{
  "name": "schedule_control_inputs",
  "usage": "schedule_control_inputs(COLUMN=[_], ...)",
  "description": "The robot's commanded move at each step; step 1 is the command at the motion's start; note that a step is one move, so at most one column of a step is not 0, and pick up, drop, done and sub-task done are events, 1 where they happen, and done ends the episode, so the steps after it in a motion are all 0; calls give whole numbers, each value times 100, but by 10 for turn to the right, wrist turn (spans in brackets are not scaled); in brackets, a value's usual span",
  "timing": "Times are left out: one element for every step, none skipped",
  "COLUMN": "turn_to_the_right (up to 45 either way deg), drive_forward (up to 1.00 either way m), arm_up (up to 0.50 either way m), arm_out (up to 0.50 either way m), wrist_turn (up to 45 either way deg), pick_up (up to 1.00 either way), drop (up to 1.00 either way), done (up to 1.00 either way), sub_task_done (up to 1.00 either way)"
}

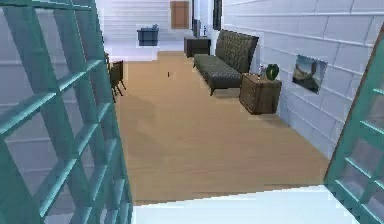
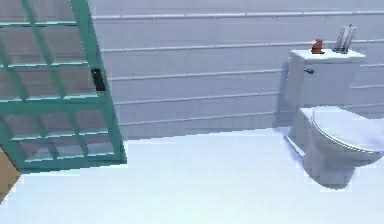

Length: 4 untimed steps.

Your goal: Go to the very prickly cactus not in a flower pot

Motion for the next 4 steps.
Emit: schedule_control_inputs(turn_to_the_right=[0, -120, 0, 0], drive_forward=[55, 0, 90, 100], arm_up=[0, 0, 0, 0], arm_out=[0, 0, 0, 0], wrist_turn=[0, 0, 0, 0], pick_up=[0, 0, 0, 0], drop=[0, 0, 0, 0], done=[0, 0, 0, 0], sub_task_done=[0, 0, 0, 0])
